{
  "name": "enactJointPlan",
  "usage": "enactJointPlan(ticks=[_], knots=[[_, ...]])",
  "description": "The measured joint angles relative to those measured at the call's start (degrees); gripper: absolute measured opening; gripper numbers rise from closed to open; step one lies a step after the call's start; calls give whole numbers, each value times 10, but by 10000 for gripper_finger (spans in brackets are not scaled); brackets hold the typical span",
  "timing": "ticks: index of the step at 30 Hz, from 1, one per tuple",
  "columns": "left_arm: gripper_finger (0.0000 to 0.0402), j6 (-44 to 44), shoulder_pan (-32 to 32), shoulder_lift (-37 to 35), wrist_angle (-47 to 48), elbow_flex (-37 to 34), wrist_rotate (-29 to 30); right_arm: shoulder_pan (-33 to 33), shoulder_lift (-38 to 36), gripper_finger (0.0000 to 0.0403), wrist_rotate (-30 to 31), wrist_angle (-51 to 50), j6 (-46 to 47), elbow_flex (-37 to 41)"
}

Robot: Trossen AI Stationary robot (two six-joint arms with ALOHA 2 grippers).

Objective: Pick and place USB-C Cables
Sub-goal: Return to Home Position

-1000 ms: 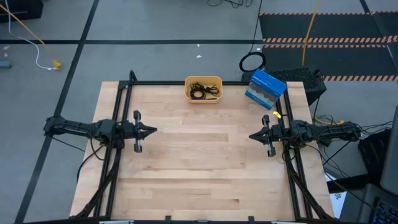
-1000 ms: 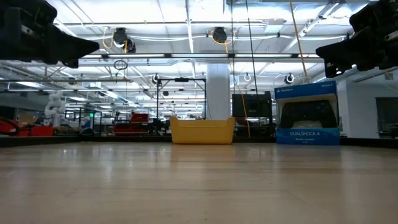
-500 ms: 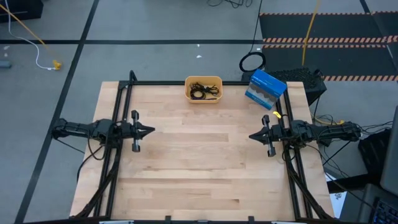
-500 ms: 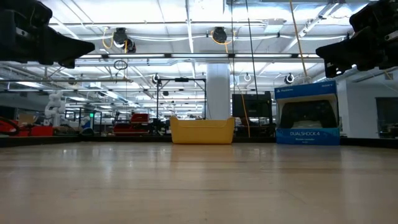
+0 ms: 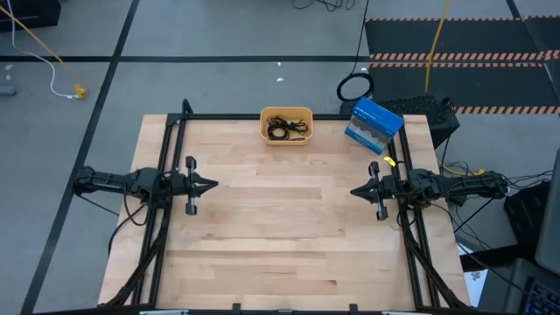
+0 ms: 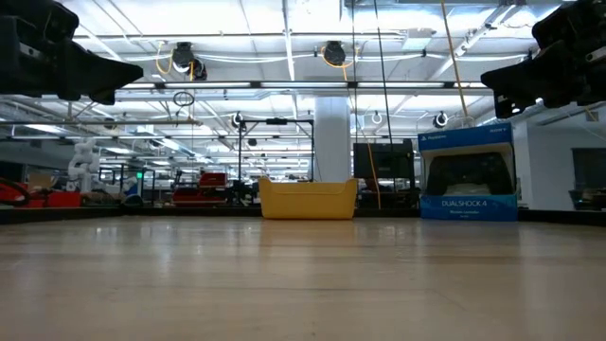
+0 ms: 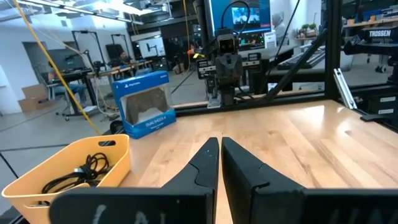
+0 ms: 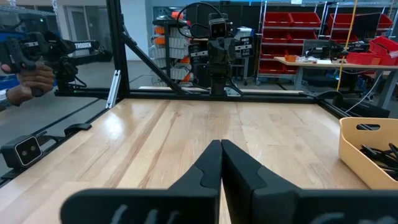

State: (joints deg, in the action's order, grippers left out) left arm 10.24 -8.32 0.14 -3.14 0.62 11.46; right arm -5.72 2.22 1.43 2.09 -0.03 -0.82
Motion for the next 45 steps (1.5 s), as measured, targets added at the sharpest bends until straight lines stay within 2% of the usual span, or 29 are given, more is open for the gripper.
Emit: enactJointPlan(ticks=[8,17,28,39,45], knots=[[24,-1,0,9,6,0,1,0,0,0,0,0,0,0],[24,-33,0,41,5,0,-34,0,0,0,0,0,0,0],[6,-43,0,-1,5,0,-11,0,0,0,0,0,0,0],[7,-45,0,0,7,0,-36,0,0,0,0,0,0,0],[8,-3,0,0,11,0,-36,0,0,0,0,0,-6,0]])
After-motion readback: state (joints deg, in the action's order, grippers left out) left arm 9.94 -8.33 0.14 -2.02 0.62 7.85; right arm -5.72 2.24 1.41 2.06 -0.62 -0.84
